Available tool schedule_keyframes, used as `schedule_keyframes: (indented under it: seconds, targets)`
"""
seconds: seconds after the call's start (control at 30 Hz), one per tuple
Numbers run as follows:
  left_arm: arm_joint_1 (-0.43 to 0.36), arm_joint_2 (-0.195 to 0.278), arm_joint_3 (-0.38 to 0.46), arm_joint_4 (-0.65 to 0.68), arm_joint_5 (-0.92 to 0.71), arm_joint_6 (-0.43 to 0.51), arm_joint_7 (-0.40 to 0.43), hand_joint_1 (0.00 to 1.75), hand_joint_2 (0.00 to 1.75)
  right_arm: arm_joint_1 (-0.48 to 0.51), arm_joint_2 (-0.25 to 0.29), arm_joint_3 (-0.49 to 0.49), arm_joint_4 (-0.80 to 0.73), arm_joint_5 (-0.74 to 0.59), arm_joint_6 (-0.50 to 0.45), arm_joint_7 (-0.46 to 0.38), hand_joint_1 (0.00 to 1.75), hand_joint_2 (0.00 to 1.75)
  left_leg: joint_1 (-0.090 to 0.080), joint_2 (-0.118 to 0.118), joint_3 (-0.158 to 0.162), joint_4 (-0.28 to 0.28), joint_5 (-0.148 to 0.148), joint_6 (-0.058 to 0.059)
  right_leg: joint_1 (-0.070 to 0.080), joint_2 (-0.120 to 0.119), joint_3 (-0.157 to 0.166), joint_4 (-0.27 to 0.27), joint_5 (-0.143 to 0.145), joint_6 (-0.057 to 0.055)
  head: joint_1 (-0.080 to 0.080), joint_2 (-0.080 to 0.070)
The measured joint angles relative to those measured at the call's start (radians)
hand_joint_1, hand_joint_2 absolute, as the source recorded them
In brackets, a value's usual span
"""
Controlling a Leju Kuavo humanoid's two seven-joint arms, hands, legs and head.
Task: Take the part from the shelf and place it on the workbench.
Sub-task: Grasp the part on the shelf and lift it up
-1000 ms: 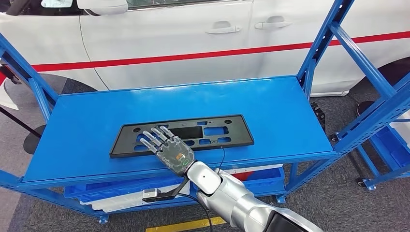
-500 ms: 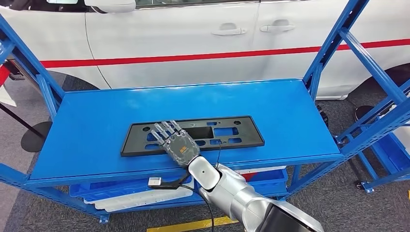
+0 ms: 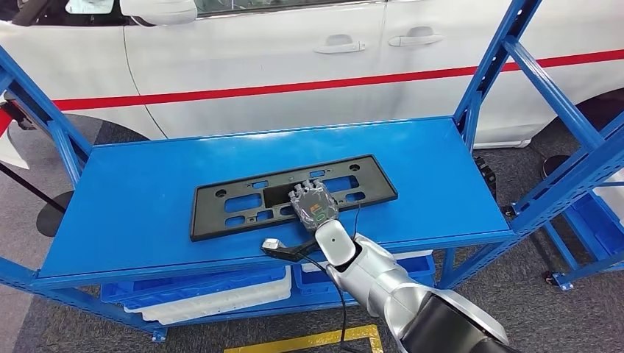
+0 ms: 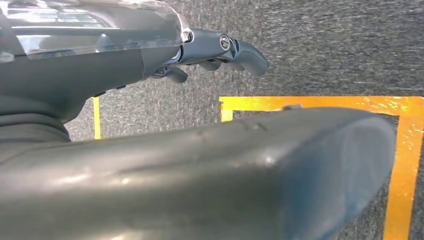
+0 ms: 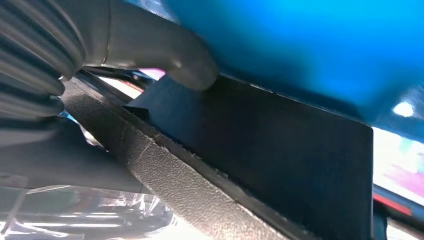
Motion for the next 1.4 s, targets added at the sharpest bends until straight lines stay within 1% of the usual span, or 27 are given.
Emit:
schedule_keyframes:
  seconds: [0.07, 0.1, 0.2, 0.23, 0.3, 0.37, 0.4, 0.43, 0.47, 0.53, 0.6, 0.67, 0.7, 0.77, 0.8, 0.87, 0.9, 0.93, 0.97, 1.03, 1.07, 1.1, 1.17, 1.23, 1.27, 1.33, 1.4]
  targets:
    - [-0.002, 0.001, 0.000, 0.000, -0.001, -0.002, -0.002, 0.00, 0.00, -0.002, -0.004, -0.006, 0.003, 0.000, 0.005, 0.010, 1.63, 1.75, -0.001, -0.001, 0.058, -0.119, 0.041, 0.007, 0.003, 0.002, -0.002, 0.007, -0.004, 0.010, 0.000, 0.000]
    - [-0.003, 0.001, 0.000, 0.000, -0.001, -0.003, -0.002, 0.00, 0.00, -0.005, -0.006, -0.010, 0.004, 0.001, 0.009, 0.014, 1.63, 1.75, -0.003, -0.002, 0.070, -0.146, 0.045, 0.013, 0.005, 0.002, -0.004, 0.009, -0.005, 0.015, 0.000, 0.000]
    - [-0.003, 0.001, -0.001, 0.000, -0.001, -0.005, -0.006, 0.00, 0.00, -0.012, -0.016, -0.022, 0.007, 0.001, 0.014, 0.018, 1.63, 1.75, -0.006, -0.003, 0.070, -0.154, 0.046, 0.035, 0.003, 0.003, -0.007, 0.011, -0.005, 0.032, 0.000, 0.000]
    - [-0.003, 0.001, -0.001, 0.000, -0.001, -0.005, -0.007, 0.00, 0.00, -0.013, -0.019, -0.026, 0.008, 0.001, 0.015, 0.017, 1.64, 1.75, -0.005, -0.002, 0.070, -0.157, 0.049, 0.043, 0.002, 0.003, -0.013, 0.024, -0.016, 0.037, 0.000, 0.000]
    - [-0.005, 0.001, -0.001, 0.000, -0.001, -0.005, -0.009, 0.00, 0.00, -0.015, -0.026, -0.031, 0.010, 0.001, 0.015, 0.015, 1.64, 1.75, -0.004, 0.000, 0.069, -0.162, 0.053, 0.055, -0.001, 0.002, -0.052, 0.107, -0.066, 0.046, 0.000, 0.000]
    - [-0.005, 0.002, -0.001, 0.000, -0.001, -0.005, -0.010, 0.00, 0.00, -0.013, -0.031, -0.034, 0.013, 0.001, 0.014, 0.014, 1.64, 1.75, -0.005, 0.001, 0.066, -0.162, 0.054, 0.060, -0.002, 0.002, -0.117, 0.241, -0.126, 0.051, 0.000, 0.000]
    - [-0.005, 0.002, -0.001, 0.000, -0.001, -0.005, -0.010, 0.00, 0.00, -0.013, -0.033, -0.035, 0.014, 0.001, 0.014, 0.014, 1.64, 1.75, -0.006, 0.001, 0.065, -0.162, 0.054, 0.061, -0.002, 0.002, -0.140, 0.285, -0.137, 0.052, 0.000, 0.000]
    - [-0.004, 0.002, -0.001, 0.000, -0.001, -0.005, -0.010, 0.00, 0.00, -0.012, -0.035, -0.036, 0.014, 0.001, 0.014, 0.014, 1.64, 1.75, -0.007, 0.000, 0.066, -0.161, 0.054, 0.061, -0.002, 0.002, -0.144, 0.293, -0.128, 0.052, 0.000, 0.000]
    - [-0.004, 0.002, -0.001, 0.000, -0.001, -0.005, -0.010, 0.00, 0.00, -0.013, -0.036, -0.039, 0.015, 0.001, 0.014, 0.014, 1.64, 1.75, -0.007, 0.000, 0.067, -0.161, 0.054, 0.060, -0.002, 0.002, -0.128, 0.260, -0.101, 0.049, 0.000, 0.000]
    - [-0.005, 0.001, -0.001, 0.001, -0.001, -0.006, -0.010, 0.00, 0.00, -0.016, -0.036, -0.043, 0.015, 0.001, 0.014, 0.014, 1.64, 1.75, -0.009, -0.002, 0.071, -0.161, 0.052, 0.057, 0.001, 0.002, -0.060, 0.123, -0.034, 0.037, 0.000, 0.000]
    - [-0.005, 0.000, -0.001, 0.001, -0.001, -0.006, -0.010, 0.00, 0.00, -0.019, -0.036, -0.045, 0.016, 0.002, 0.014, 0.013, 1.64, 1.75, -0.011, -0.002, 0.070, -0.159, 0.050, 0.049, 0.007, 0.001, -0.015, 0.025, -0.004, 0.026, 0.000, 0.000]
    - [-0.006, -0.001, -0.001, 0.002, -0.001, -0.006, -0.010, 0.00, 0.00, -0.020, -0.036, -0.046, 0.016, 0.002, 0.014, 0.013, 1.63, 1.75, -0.012, -0.002, 0.069, -0.161, 0.051, 0.037, 0.011, 0.001, -0.009, 0.007, -0.003, 0.020, 0.000, 0.000]
    - [-0.006, -0.001, -0.001, 0.002, -0.001, -0.006, -0.010, 0.00, 0.00, -0.021, -0.036, -0.046, 0.016, 0.002, 0.014, 0.013, 1.62, 1.75, -0.011, -0.002, 0.069, -0.161, 0.049, 0.032, 0.009, 0.001, -0.007, 0.003, -0.001, 0.016, 0.000, 0.000]
    - [-0.006, 0.000, -0.001, 0.002, -0.001, -0.005, -0.010, 0.00, 0.00, -0.022, -0.036, -0.046, 0.016, 0.002, 0.014, 0.013, 1.61, 1.75, -0.011, -0.002, 0.057, -0.130, 0.026, 0.022, 0.002, -0.002, -0.001, -0.008, 0.005, 0.006, 0.000, 0.000]
    - [-0.006, 0.001, -0.001, 0.002, -0.001, -0.005, -0.012, 0.00, 0.00, -0.022, -0.036, -0.046, 0.016, 0.002, 0.014, 0.013, 1.62, 1.75, -0.010, -0.001, 0.036, -0.084, -0.001, 0.018, -0.001, -0.003, 0.002, -0.012, 0.007, 0.002, 0.000, 0.000]
    - [-0.005, 0.001, -0.001, 0.002, -0.001, -0.005, -0.022, 0.00, 0.00, -0.020, -0.036, -0.046, 0.017, 0.003, 0.014, 0.013, 1.64, 1.75, -0.009, -0.001, -0.026, 0.049, -0.063, 0.011, 0.000, -0.004, 0.002, -0.013, 0.006, -0.002, 0.000, 0.000]
    - [-0.005, 0.002, -0.001, 0.002, -0.001, -0.005, -0.034, 0.00, 0.00, -0.019, -0.036, -0.047, 0.017, 0.003, 0.014, 0.013, 1.65, 1.75, -0.008, -0.001, -0.053, 0.103, -0.080, 0.008, 0.000, -0.004, 0.002, -0.012, 0.006, -0.002, 0.000, 0.000]
    - [-0.004, 0.002, -0.001, 0.002, -0.002, -0.007, -0.050, 0.00, 0.00, -0.018, -0.036, -0.048, 0.018, 0.004, 0.013, 0.012, 1.65, 1.75, -0.007, -0.001, -0.064, 0.124, -0.077, 0.005, 0.000, -0.003, 0.002, -0.011, 0.005, -0.002, 0.000, 0.000]
    - [-0.003, 0.003, -0.001, 0.002, -0.003, -0.010, -0.068, 0.00, 0.00, -0.018, -0.036, -0.051, 0.018, 0.005, 0.012, 0.011, 1.67, 1.75, -0.005, -0.001, -0.056, 0.106, -0.056, 0.004, 0.000, -0.003, 0.003, -0.010, 0.004, -0.001, 0.000, 0.000]
    - [-0.003, 0.005, -0.002, 0.002, -0.004, -0.018, -0.103, 0.00, 0.00, -0.018, -0.036, -0.059, 0.018, 0.007, 0.010, 0.003, 1.68, 1.75, 0.000, 0.000, 0.004, -0.023, 0.014, 0.003, -0.002, -0.001, 0.005, -0.004, -0.002, 0.006, 0.000, 0.000]
    - [-0.005, 0.006, -0.002, 0.002, -0.004, -0.022, -0.117, 0.00, 0.00, -0.019, -0.036, -0.064, 0.018, 0.009, 0.008, -0.003, 1.69, 1.75, -0.001, 0.000, 0.036, -0.088, 0.037, 0.005, -0.001, 0.001, 0.004, 0.001, -0.005, 0.010, 0.000, 0.000]
    - [-0.006, 0.006, -0.002, 0.002, -0.003, -0.026, -0.128, 0.00, 0.00, -0.020, -0.036, -0.070, 0.018, 0.011, 0.006, -0.009, 1.69, 1.75, -0.001, 0.000, 0.056, -0.131, 0.049, 0.010, 0.001, 0.002, 0.002, 0.005, -0.007, 0.015, 0.000, 0.000]
    - [-0.007, 0.006, -0.002, 0.002, -0.001, -0.032, -0.141, 0.00, 0.00, -0.022, -0.036, -0.087, 0.018, 0.010, -0.005, -0.029, 1.69, 1.75, -0.006, -0.002, 0.064, -0.152, 0.048, 0.024, 0.004, 0.004, -0.002, 0.008, -0.006, 0.025, 0.000, 0.000]
    - [-0.007, 0.006, -0.002, 0.002, 0.001, -0.041, -0.151, 0.00, 0.00, -0.018, -0.034, -0.116, 0.005, -0.042, -0.046, -0.097, 1.69, 1.75, -0.004, -0.003, 0.062, -0.154, 0.052, 0.038, 0.002, 0.004, -0.005, 0.013, -0.011, 0.035, 0.000, 0.000]
    - [-0.007, 0.007, -0.002, 0.002, 0.003, -0.048, -0.156, 0.00, 0.00, -0.010, -0.032, -0.145, -0.017, -0.111, -0.079, -0.174, 1.69, 1.75, -0.003, -0.002, 0.062, -0.157, 0.054, 0.044, 0.001, 0.003, -0.014, 0.030, -0.024, 0.040, 0.000, 0.000]
    - [-0.008, 0.007, -0.001, 0.002, 0.012, -0.062, -0.166, 0.00, 0.00, 0.015, -0.027, -0.240, -0.113, -0.373, -0.110, -0.445, 1.69, 1.75, -0.002, 0.000, 0.061, -0.160, 0.057, 0.053, -0.002, 0.002, -0.060, 0.125, -0.081, 0.048, 0.000, 0.000]
    - [-0.009, 0.009, 0.000, 0.002, 0.021, -0.076, -0.169, 0.00, 0.00, 0.056, -0.026, -0.339, -0.279, -0.717, -0.016, -0.742, 1.69, 1.75, -0.003, 0.002, 0.059, -0.159, 0.056, 0.057, -0.004, 0.001, -0.123, 0.258, -0.135, 0.053, 0.000, 0.000]
